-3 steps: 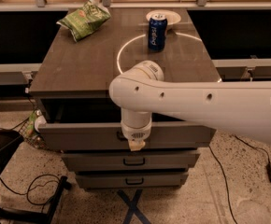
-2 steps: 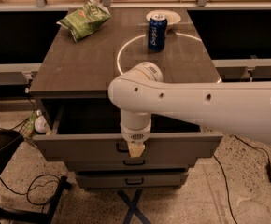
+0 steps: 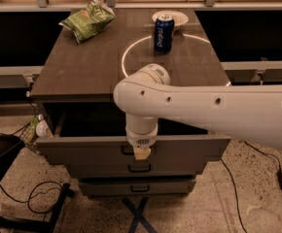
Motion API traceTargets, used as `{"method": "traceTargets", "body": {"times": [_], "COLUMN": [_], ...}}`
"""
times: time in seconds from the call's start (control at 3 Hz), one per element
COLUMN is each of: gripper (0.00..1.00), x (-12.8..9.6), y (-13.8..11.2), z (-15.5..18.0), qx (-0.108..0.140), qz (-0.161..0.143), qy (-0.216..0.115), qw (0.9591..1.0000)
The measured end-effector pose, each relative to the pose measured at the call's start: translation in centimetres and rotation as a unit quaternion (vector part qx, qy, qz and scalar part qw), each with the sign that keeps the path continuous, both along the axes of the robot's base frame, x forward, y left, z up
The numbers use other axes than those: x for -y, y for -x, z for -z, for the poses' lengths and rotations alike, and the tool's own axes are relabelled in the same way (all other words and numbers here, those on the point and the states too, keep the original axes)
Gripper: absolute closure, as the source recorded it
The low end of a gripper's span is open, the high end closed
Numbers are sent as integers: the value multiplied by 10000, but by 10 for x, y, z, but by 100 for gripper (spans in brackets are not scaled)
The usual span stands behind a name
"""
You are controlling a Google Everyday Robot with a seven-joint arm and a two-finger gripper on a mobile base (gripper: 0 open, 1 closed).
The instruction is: Open top drawer
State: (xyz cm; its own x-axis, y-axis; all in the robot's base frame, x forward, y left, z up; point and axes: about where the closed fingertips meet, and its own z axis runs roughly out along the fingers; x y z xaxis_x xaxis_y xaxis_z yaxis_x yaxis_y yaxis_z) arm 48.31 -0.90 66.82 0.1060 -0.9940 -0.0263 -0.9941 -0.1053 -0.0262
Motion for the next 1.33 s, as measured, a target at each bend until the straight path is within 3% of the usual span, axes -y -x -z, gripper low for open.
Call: {"method": "traceTargets", "body": {"times": [0.33, 0.67, 1.0, 1.33], "gripper": [100, 100, 100, 100], "x": [5, 5, 24, 64], "y": [13, 13, 20, 19], "z": [-15, -15, -54, -109], "qx": [184, 184, 462, 891], "qz": [36, 36, 100, 266], "qy": [-95, -95, -133, -272], "qw": [9998, 9998, 9988, 9953]}}
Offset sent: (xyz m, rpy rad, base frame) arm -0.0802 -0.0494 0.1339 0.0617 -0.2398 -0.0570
